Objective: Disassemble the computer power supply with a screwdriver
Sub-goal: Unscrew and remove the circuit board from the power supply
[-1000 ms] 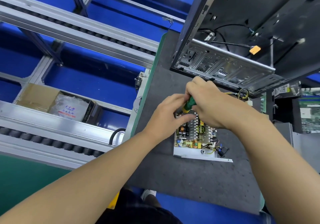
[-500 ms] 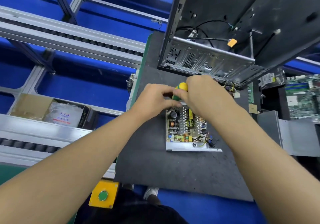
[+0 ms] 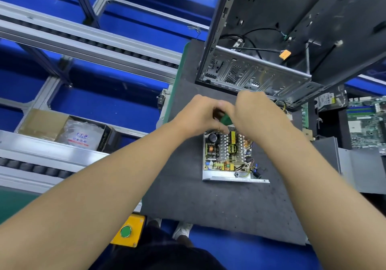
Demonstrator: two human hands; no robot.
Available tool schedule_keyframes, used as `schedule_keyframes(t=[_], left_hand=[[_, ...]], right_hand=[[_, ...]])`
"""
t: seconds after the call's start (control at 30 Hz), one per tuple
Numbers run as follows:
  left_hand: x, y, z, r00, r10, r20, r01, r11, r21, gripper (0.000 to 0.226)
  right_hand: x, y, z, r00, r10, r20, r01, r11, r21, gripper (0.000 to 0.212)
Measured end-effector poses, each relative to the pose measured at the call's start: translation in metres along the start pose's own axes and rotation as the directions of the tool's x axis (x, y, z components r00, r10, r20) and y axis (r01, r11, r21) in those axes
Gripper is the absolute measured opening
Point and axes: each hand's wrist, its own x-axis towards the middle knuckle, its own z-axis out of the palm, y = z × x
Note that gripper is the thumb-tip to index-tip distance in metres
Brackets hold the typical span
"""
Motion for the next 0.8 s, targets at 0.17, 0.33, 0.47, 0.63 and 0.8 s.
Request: schedule_keyframes(t=[0.17,0.33,0.47,0.63,0.8], left_hand=[[0.005,-0.006,0.001,0.995,-0.08,0.065,0.077,0.996,0.047,0.024],[0.009,-0.009,-0.017,0.973,-0.101,0.207,0.071,0.987,0.147,0.037],[0.008,-0.011,-0.013,0.986,-0.084,0.144,0.061,0.985,0.159,0.039],[0.005,-0.018,-0.004,0.993,-0.086,0.075,0.079,0.993,0.092,0.029],[0.001,-0.023,-0.001,0.995,-0.094,-0.011,0.094,0.995,-0.031,0.031]], right_hand=[[-0.003,0.01,0.014,0.988,-0.12,-0.095,0.115,0.992,-0.053,0.025],[-0.003,0.017,0.007,0.951,-0.305,-0.043,0.304,0.952,-0.031,0.018],[0.0,0.018,0.003,0.926,-0.378,0.009,0.378,0.925,-0.045,0.024],[0.006,0.029,0.002,0.971,-0.237,-0.043,0.24,0.962,0.127,0.046],[0.004,0.017,0.008,0.982,-0.181,-0.053,0.184,0.981,0.061,0.039]])
